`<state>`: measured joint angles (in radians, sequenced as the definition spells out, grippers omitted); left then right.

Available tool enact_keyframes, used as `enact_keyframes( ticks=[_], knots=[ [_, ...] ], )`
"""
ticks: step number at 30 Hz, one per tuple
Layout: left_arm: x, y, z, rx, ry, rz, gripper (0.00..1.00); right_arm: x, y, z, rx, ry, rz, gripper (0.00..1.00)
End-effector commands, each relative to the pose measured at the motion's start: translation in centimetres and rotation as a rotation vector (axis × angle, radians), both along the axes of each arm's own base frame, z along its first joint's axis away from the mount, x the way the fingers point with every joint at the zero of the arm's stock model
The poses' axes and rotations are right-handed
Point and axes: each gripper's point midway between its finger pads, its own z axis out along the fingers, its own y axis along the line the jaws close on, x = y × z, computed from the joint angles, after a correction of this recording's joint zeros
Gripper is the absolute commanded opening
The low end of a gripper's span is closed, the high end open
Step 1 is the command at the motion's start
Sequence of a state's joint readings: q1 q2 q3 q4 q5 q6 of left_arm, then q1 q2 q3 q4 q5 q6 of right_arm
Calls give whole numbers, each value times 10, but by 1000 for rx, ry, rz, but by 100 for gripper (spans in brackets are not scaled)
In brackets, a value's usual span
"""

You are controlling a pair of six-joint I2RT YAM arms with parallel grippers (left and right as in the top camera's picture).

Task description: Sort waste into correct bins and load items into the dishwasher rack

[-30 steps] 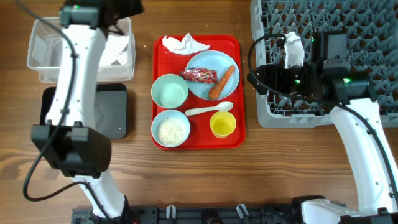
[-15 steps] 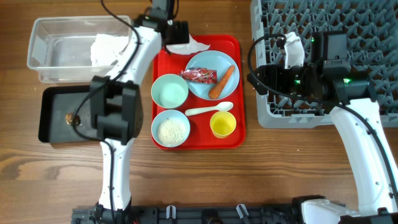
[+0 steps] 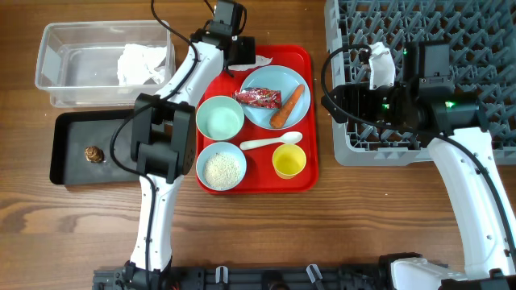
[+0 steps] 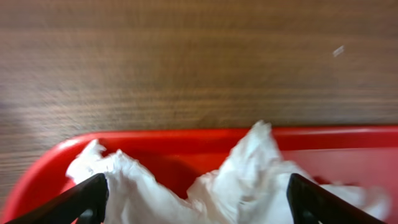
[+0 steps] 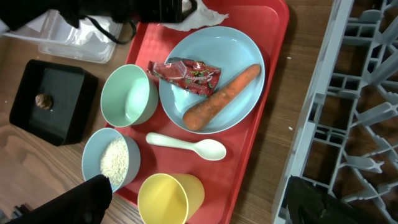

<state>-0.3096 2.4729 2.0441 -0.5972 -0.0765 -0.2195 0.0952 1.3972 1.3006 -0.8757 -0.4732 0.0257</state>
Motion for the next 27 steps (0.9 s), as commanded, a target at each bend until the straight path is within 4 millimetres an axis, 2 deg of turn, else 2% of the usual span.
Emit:
enact_keyframes(
  ticks=[1,3,5,6,7,8,9,11,14,17,20,22,24,26,27],
  knots=[
    [-6,2,-24,15,49,-7,82,4,0,4,-10,-13,-5,93],
    [-7,1,-24,16,52,-9,75,4,0,4,-10,-13,-5,93],
    [-8,0,-25,16,54,-10,63,4,0,4,-9,-13,-5,93],
    [-9,1,-25,18,60,-10,43,4,0,4,-9,-13,-5,93],
    [-11,1,-26,21,68,-11,31,4,0,5,-9,-13,-5,93],
    [-12,2,-27,23,73,-10,15,4,0,5,-10,-13,-5,93],
    [-13,2,-25,24,76,-10,4,4,0,4,-9,-12,-5,93],
    [-14,2,-17,23,73,-10,4,4,0,4,-9,-11,-5,93],
    [-11,7,6,14,46,-1,4,4,0,4,-9,-12,-5,93],
    [-10,17,56,-14,-9,31,4,4,0,4,-9,-13,-5,93],
    [-16,36,124,-38,-86,75,4,4,0,4,-9,-12,-5,93],
    [-25,64,171,-24,-146,136,4,4,0,5,-8,-14,-7,93],
    [-32,99,201,16,-188,228,4,6,0,6,-7,-20,-7,93],
    [-39,132,216,65,-206,301,4,7,0,7,-6,-27,-7,93],
    [-41,144,217,80,-202,326,4,7,0,7,-6,-28,-7,93]
  ],
)
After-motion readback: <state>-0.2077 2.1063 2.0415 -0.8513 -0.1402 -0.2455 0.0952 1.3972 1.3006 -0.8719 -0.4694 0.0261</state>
